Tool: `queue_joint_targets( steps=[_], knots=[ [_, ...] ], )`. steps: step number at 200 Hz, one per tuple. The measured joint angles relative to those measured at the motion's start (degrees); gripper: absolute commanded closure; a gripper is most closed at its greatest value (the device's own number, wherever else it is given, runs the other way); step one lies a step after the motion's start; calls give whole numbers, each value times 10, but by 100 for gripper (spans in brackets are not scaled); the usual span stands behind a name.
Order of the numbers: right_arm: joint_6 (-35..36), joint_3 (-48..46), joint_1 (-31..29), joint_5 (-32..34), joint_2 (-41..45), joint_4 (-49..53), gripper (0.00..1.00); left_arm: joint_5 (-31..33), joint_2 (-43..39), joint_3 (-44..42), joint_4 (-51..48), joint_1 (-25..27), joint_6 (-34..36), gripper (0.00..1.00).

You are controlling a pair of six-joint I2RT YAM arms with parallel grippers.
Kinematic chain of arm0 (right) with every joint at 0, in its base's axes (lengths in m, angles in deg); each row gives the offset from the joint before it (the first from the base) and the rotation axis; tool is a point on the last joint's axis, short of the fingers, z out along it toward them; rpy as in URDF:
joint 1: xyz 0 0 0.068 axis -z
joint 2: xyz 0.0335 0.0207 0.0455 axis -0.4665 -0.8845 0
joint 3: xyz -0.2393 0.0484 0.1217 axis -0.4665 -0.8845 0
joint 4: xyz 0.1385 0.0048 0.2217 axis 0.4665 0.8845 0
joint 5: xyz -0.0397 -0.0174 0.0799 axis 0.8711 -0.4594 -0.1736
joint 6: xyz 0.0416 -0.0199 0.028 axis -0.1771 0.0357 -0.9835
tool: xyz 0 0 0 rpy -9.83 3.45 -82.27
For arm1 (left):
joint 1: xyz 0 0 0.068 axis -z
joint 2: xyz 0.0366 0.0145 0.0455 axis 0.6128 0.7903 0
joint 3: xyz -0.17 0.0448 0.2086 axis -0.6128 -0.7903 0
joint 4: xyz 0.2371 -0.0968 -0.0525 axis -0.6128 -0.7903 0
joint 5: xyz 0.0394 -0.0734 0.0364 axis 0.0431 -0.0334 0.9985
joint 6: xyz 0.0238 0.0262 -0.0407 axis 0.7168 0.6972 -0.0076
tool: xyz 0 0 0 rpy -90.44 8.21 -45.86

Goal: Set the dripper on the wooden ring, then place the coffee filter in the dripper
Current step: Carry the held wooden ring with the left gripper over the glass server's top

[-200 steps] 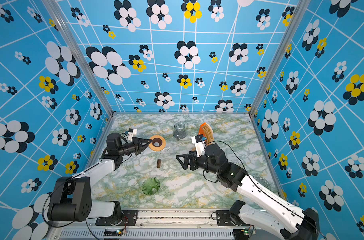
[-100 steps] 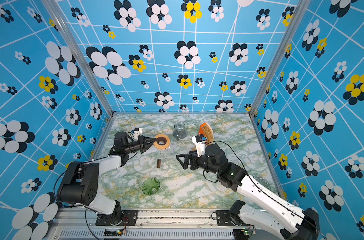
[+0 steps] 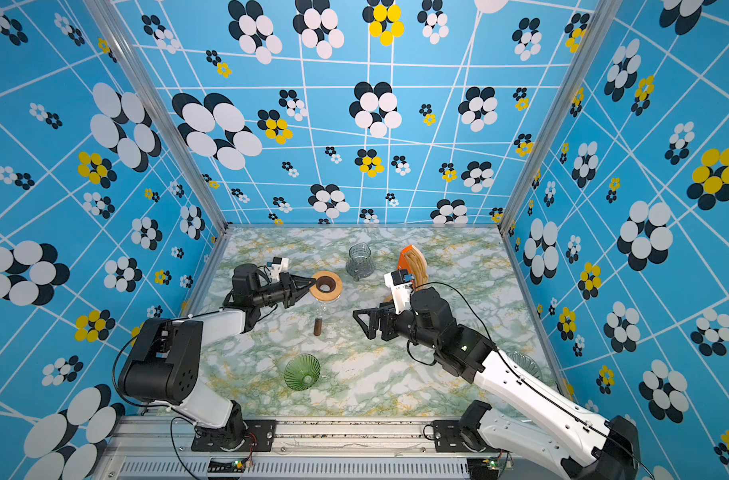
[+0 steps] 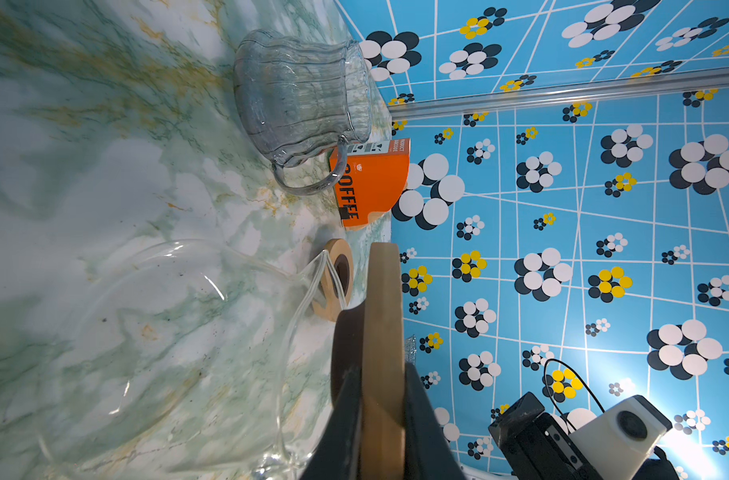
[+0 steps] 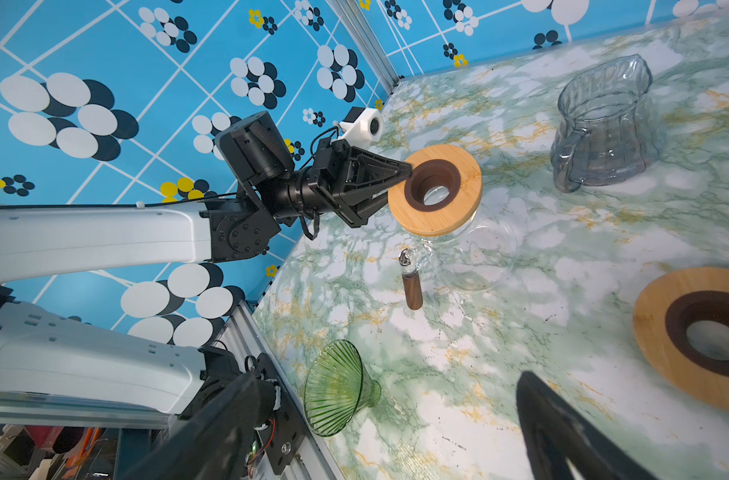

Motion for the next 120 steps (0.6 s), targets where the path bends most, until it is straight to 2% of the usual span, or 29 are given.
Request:
queue_joint_targets(
  steps=[120],
  knots=[
    [0,-9,0,0,0,1,2,0,19,9,-28,0,26,83]
  ],
)
